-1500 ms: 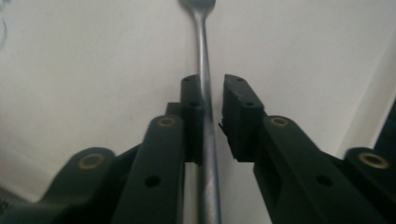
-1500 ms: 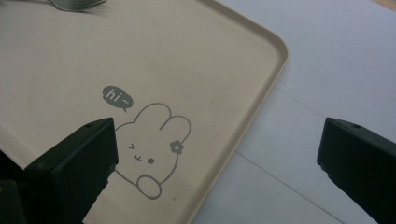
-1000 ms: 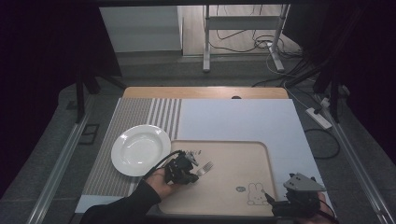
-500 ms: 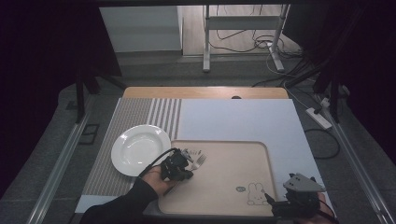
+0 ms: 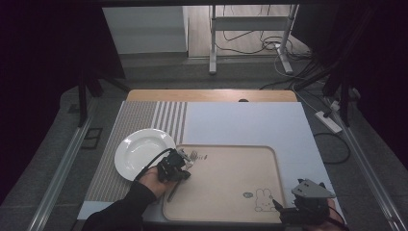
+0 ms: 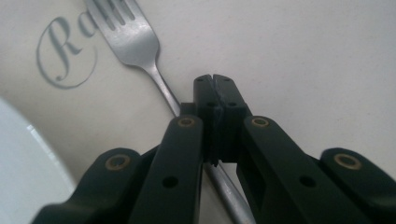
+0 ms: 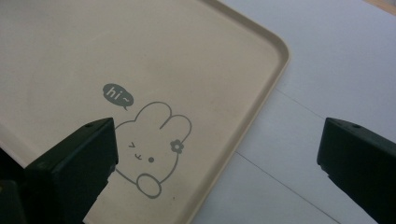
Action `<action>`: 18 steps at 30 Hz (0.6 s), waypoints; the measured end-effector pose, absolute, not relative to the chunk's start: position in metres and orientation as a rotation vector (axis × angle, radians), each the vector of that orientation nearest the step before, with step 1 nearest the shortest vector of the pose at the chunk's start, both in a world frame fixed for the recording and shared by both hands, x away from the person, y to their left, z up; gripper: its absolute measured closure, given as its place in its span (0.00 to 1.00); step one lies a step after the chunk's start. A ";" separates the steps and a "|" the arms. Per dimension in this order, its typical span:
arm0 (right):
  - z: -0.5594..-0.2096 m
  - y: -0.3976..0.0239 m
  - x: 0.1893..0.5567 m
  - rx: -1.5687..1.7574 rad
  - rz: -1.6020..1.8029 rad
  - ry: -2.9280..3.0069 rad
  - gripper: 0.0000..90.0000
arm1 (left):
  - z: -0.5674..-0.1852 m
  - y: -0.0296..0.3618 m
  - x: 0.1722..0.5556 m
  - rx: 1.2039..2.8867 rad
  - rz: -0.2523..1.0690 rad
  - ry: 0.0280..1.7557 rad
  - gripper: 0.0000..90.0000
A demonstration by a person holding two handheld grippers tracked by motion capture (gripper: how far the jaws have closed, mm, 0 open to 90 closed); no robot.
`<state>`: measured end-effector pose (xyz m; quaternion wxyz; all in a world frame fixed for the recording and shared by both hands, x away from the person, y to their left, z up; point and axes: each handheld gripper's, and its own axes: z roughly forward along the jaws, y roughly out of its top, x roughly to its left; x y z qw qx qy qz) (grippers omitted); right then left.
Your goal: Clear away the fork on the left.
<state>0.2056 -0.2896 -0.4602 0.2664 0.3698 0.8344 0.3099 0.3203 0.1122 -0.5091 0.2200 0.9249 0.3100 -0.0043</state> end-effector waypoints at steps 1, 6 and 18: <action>-0.460 -0.290 0.206 0.998 0.837 2.252 0.00 | -0.509 0.114 0.321 2.550 -0.013 0.870 0.98; -0.460 -0.290 0.205 0.998 0.837 2.251 0.00 | -0.510 0.121 0.323 2.536 -0.016 0.904 0.98; -0.460 -0.290 0.205 0.999 0.837 2.252 0.00 | -0.509 0.131 0.325 2.528 -0.005 0.973 0.97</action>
